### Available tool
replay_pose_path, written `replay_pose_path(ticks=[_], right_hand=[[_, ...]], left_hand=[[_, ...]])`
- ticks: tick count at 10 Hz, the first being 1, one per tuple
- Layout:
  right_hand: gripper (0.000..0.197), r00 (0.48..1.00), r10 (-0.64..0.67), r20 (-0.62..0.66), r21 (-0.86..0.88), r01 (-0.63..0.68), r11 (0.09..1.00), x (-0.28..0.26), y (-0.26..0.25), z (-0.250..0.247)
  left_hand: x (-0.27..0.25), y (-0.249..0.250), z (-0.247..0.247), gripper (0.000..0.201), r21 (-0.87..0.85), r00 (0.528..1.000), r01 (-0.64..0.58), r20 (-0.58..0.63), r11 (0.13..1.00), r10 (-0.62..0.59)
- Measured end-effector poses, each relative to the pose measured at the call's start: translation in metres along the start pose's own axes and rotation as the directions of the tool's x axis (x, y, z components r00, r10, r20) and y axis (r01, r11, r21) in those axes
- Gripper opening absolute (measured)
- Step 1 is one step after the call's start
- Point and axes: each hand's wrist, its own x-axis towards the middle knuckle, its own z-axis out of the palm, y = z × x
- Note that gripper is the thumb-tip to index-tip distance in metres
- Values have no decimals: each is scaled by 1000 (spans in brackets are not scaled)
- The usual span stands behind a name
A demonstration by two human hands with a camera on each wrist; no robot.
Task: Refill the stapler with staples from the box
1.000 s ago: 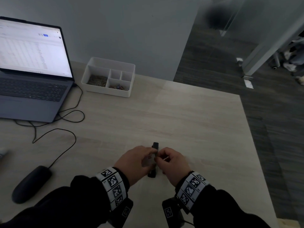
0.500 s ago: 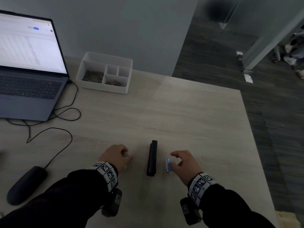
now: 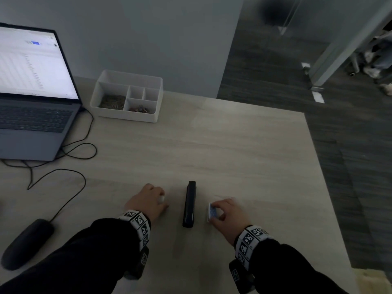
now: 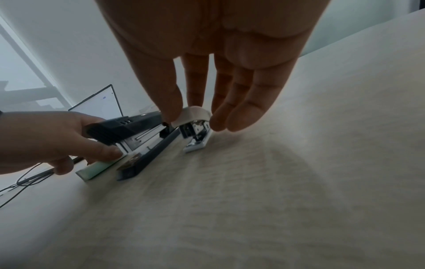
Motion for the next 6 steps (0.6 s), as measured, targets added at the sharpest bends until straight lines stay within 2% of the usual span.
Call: replay_pose_path(ticks=[2, 4, 6], right_hand=[[40, 1000, -11, 16, -11, 12, 1000, -4, 5, -1], [40, 999, -1, 49, -38, 2, 999, -7, 6, -6], [34, 1000, -11, -8, -5, 11, 1000, -13, -6, -27]], left_hand=[[-5, 5, 2, 30, 18, 1000, -3, -28, 1000, 4], [-10, 12, -4, 41, -21, 1000, 26, -6, 999, -27], [-23, 7, -19, 33, -122, 996, 19, -87, 992, -29]])
